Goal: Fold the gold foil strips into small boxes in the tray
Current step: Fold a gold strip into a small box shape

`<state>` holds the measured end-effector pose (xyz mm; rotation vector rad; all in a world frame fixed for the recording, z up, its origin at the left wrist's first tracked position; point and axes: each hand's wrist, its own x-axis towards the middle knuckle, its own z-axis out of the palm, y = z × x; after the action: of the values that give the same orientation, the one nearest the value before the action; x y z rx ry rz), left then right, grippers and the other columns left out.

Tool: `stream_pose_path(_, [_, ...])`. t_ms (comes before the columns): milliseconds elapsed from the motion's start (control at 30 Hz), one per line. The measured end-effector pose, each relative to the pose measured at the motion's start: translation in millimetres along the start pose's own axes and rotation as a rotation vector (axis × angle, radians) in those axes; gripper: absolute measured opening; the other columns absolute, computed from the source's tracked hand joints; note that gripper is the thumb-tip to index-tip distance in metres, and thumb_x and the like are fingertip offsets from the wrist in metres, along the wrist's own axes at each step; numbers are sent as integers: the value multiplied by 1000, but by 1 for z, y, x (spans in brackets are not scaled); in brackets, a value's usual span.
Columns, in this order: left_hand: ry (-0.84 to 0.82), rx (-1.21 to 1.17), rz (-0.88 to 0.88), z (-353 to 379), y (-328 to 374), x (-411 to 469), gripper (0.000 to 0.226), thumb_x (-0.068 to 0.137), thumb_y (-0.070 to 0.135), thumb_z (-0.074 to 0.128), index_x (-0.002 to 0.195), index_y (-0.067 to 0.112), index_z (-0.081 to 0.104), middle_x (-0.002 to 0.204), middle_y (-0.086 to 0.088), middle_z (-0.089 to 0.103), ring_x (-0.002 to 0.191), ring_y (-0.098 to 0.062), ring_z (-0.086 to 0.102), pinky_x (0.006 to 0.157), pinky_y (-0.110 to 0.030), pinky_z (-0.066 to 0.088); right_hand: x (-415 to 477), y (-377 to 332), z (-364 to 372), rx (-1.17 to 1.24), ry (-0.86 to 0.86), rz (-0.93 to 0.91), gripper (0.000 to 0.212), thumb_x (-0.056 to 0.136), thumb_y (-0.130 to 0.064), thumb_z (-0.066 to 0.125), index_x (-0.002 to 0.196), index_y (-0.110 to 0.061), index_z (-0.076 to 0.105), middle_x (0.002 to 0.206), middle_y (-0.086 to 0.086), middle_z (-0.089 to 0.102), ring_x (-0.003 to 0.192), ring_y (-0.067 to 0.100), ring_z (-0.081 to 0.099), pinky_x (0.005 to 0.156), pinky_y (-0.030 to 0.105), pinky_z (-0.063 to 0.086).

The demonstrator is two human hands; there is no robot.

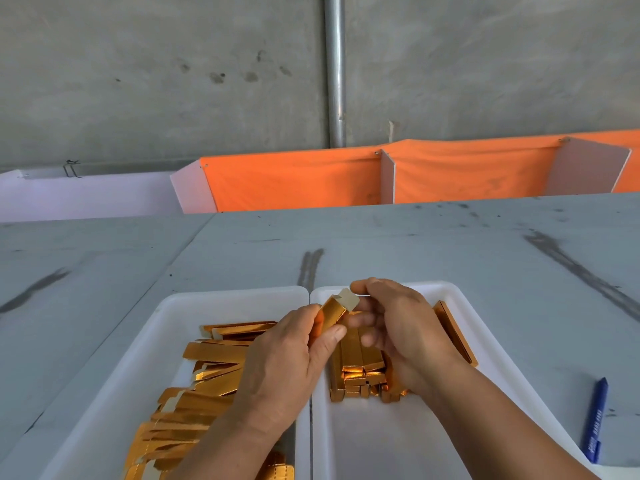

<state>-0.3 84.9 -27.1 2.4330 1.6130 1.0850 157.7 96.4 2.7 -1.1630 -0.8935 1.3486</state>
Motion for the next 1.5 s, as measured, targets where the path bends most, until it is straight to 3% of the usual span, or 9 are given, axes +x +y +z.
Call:
stream_pose_path(233, [-22, 34, 69, -3, 4, 0, 55, 87, 66, 29, 102, 20, 57, 75, 17, 43, 63, -4, 47, 55, -10, 31, 2, 4, 1, 131, -112, 132, 28, 99, -26, 56, 93, -4, 73, 77, 14, 66, 52, 12, 59, 42, 22, 46])
stream_pose_path(433, [-40, 43, 76, -5, 6, 0, 62, 85, 68, 24, 108, 20, 56, 80, 17, 42, 67, -4, 46, 57, -8, 30, 2, 5, 0, 88, -164, 59, 24, 94, -27, 64, 89, -5, 71, 65, 11, 59, 49, 14, 52, 44, 21, 47])
stream_pose_path(567, [-38, 57, 71, -6, 7, 0, 66, 84, 68, 23, 111, 19, 58, 82, 16, 44, 68, -4, 46, 57, -6, 28, 1, 6, 1, 27, -155, -1, 21, 91, -24, 68, 76, -11, 70, 62, 10, 57, 46, 14, 49, 45, 20, 47])
stream_pose_path(733, [-45, 59, 68, -6, 8, 0, 68, 83, 69, 21, 116, 21, 58, 86, 17, 47, 72, -2, 48, 57, -7, 29, 0, 9, 3, -29, -127, -59, 16, 91, -21, 69, 88, -5, 70, 63, 10, 58, 46, 14, 50, 48, 21, 48])
stream_pose_path(933, [-47, 41, 74, -5, 7, 0, 70, 83, 69, 21, 116, 20, 58, 88, 13, 56, 74, -4, 52, 61, -9, 35, 0, 9, 4, -15, -124, -58, 12, 91, -18, 69, 90, -6, 70, 62, 10, 60, 45, 13, 52, 47, 20, 49])
stream_pose_path(1500, [-50, 34, 71, -4, 6, -1, 69, 82, 71, 17, 117, 24, 55, 85, 16, 48, 73, -3, 50, 61, -8, 34, -2, 6, 4, -20, -110, -63, 10, 94, -14, 64, 90, -6, 67, 60, 9, 60, 43, 13, 50, 46, 20, 48])
